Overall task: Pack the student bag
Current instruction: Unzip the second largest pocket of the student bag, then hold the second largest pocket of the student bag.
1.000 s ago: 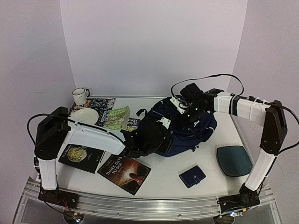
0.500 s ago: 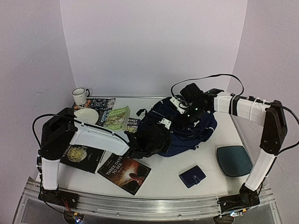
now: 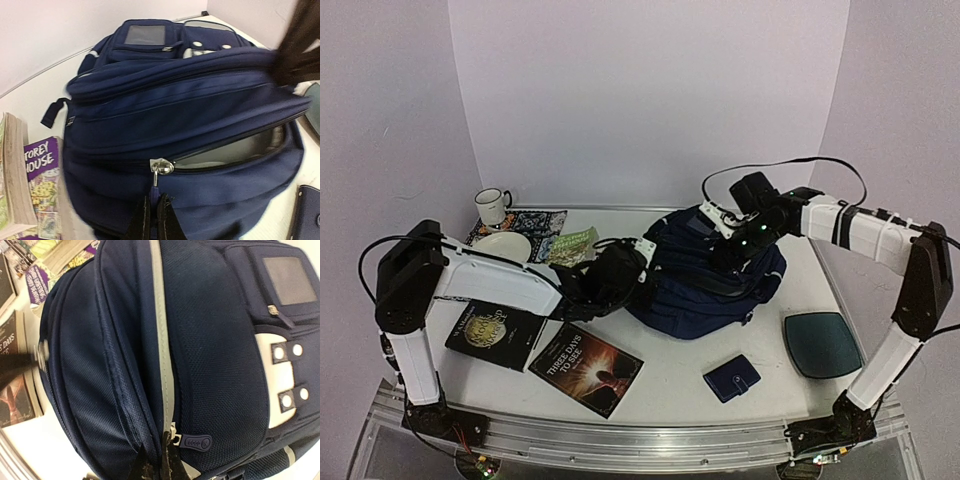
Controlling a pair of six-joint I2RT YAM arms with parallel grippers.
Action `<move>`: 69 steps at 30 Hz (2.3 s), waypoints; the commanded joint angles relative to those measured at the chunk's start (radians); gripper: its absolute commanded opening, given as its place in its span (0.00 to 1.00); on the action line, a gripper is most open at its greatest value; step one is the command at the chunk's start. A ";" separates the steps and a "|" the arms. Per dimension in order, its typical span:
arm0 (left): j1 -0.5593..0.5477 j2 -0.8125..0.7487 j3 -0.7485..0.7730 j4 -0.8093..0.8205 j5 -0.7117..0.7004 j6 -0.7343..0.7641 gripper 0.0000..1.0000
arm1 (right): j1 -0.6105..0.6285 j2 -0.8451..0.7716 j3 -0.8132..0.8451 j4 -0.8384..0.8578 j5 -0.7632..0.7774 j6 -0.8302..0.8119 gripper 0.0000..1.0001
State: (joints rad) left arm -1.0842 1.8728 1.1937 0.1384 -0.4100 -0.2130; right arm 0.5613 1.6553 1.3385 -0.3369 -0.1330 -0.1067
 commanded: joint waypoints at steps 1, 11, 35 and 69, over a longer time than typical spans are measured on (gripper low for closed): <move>0.109 -0.088 -0.048 -0.069 0.075 -0.029 0.00 | -0.116 -0.106 -0.035 0.041 -0.021 -0.047 0.00; 0.224 -0.089 -0.004 -0.106 0.302 -0.035 0.00 | -0.182 -0.094 -0.040 0.104 -0.233 0.010 0.03; 0.208 -0.157 0.086 -0.101 0.653 -0.064 0.00 | 0.188 0.132 0.104 0.140 0.038 -0.058 0.88; 0.207 -0.197 0.042 -0.132 0.623 -0.030 0.00 | 0.183 0.047 -0.006 0.057 0.250 -0.153 0.72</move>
State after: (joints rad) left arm -0.8856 1.7592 1.2110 -0.0531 0.2086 -0.2577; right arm 0.7699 1.7491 1.3481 -0.1867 0.0522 -0.2429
